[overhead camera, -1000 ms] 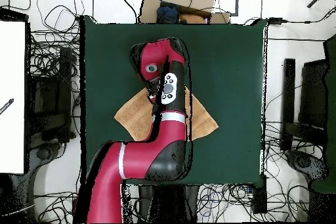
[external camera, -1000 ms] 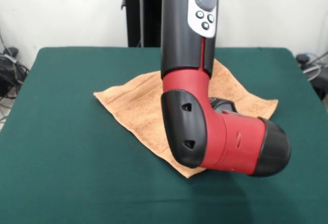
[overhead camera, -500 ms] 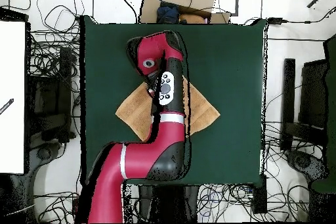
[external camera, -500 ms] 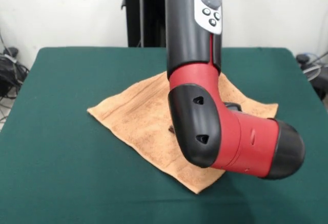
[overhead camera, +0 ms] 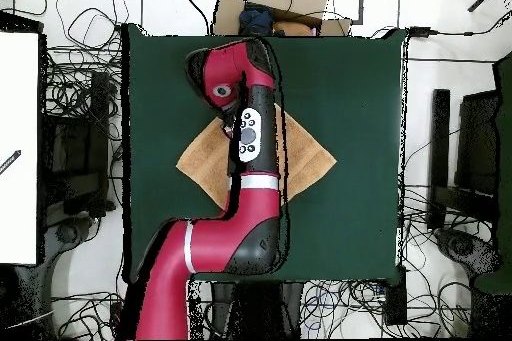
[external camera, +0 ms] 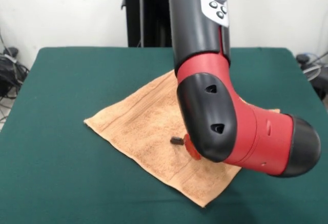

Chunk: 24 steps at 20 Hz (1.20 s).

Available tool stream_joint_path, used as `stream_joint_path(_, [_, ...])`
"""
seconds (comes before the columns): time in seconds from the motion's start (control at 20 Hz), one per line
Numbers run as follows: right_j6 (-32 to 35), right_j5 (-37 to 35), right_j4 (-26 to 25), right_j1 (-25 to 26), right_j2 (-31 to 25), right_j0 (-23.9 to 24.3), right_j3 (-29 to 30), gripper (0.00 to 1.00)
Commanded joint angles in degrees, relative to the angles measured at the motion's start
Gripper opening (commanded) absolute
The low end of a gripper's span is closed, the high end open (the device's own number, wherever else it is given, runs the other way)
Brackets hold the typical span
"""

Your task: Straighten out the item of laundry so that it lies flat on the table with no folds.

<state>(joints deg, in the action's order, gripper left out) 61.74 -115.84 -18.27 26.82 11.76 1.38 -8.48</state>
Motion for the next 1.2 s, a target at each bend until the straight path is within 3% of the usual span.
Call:
stream_joint_path(0.05, [3.06, 8.23, 0.70, 2.32, 3.08, 1.03, -0.22, 1.00])
stream_joint_path(0.4, [5.06, 7.34, 4.61, 3.39, 7.62, 1.51, -0.97, 1.00])
stream_joint_path(0.7, [8.10, 8.28, 13.17, 5.18, 15.92, 2.74, -1.54, 1.00])
stream_joint_path(1.0, [11.70, 11.45, 30.76, 7.86, 34.42, 5.87, -1.91, 1.00])
stream_joint_path(1.2, [13.19, 17.18, 50.90, 8.96, 55.95, 9.40, -0.29, 1.00])
